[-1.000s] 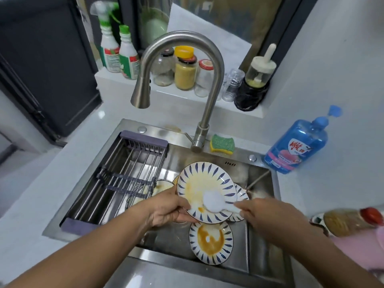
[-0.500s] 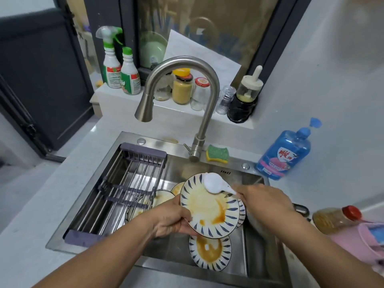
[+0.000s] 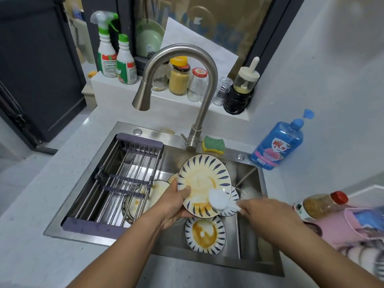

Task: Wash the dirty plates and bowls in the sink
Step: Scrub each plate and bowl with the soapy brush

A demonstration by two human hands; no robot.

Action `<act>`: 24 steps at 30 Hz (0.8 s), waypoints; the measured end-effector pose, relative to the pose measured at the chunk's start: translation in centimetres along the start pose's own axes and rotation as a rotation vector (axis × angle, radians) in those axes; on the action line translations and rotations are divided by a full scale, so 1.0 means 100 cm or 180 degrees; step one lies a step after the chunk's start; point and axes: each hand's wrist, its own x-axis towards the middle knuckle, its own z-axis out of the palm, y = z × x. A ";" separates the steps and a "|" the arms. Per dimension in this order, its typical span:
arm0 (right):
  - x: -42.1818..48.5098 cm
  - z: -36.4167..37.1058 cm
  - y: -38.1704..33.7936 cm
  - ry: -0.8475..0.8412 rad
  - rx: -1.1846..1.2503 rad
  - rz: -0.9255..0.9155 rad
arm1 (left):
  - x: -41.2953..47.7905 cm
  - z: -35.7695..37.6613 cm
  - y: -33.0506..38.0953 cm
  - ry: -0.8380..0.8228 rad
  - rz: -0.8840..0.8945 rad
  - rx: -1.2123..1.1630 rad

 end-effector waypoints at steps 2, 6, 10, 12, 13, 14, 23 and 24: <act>0.001 -0.004 0.008 0.0256 -0.0148 0.0252 | -0.005 0.001 -0.004 -0.0112 -0.0052 -0.0017; 0.012 -0.015 0.004 0.0564 0.0370 0.0159 | -0.014 0.010 -0.015 -0.0651 -0.0296 -0.0087; 0.010 -0.015 -0.016 0.0324 0.0720 -0.0312 | -0.018 0.011 -0.021 -0.0948 -0.0368 -0.0146; 0.009 -0.010 -0.017 0.0161 0.0885 -0.0464 | -0.017 0.006 -0.023 -0.0987 -0.0381 -0.0266; 0.009 -0.009 -0.016 0.0085 0.0938 -0.0506 | -0.017 0.003 -0.023 -0.1005 -0.0376 -0.0312; 0.009 -0.009 -0.014 0.0012 0.0936 -0.0553 | -0.017 0.000 -0.024 -0.1022 -0.0373 -0.0355; -0.009 -0.026 0.012 -0.0291 0.0483 -0.0672 | -0.025 -0.007 -0.019 -0.1185 -0.0578 -0.1232; -0.012 -0.027 0.013 -0.0255 0.0382 -0.0654 | -0.023 -0.007 -0.018 -0.1104 -0.0600 -0.1240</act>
